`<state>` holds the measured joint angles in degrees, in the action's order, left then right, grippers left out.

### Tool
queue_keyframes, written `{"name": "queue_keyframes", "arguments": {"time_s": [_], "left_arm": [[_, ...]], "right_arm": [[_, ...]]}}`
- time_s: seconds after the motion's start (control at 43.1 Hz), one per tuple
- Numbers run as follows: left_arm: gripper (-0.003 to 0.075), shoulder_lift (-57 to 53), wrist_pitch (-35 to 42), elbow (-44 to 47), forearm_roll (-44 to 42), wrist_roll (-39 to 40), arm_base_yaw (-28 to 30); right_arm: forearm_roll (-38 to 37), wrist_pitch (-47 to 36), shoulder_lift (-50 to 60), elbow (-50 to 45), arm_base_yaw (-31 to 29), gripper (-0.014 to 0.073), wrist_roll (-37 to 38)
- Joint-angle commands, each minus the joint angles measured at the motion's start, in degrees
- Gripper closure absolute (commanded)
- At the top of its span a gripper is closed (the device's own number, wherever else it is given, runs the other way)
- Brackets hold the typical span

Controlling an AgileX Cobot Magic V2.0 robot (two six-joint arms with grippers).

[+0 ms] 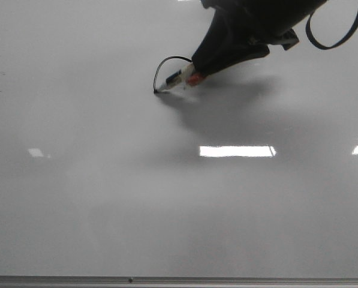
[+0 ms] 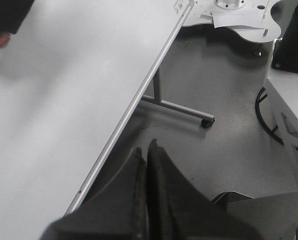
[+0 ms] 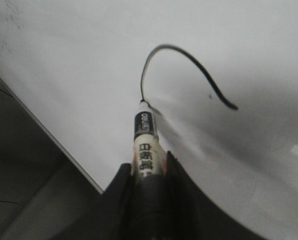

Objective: Write number 9 on whiteboard

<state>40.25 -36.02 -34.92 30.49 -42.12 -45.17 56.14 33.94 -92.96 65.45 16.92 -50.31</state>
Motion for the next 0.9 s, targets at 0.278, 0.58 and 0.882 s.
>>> {"name": "queue_keyframes", "arguments": {"time_s": [0.278, 0.58, 0.882], "left_arm": [[0.0739, -0.21, 3.71, -1.62, 1.97, 0.62, 0.22], [0.0739, -0.21, 3.84, -1.62, 1.97, 0.62, 0.22], [0.0739, -0.21, 3.96, -1.62, 1.97, 0.62, 0.22]], "right_arm": [[-1.36, -7.59, 9.4, -1.5, -6.66, 0.0652, 1.61], [-1.82, -5.22, 9.52, -2.12, -6.66, 0.0652, 1.61], [-2.26, -7.69, 7.43, -13.3, -6.59, 0.0652, 1.66]]}}
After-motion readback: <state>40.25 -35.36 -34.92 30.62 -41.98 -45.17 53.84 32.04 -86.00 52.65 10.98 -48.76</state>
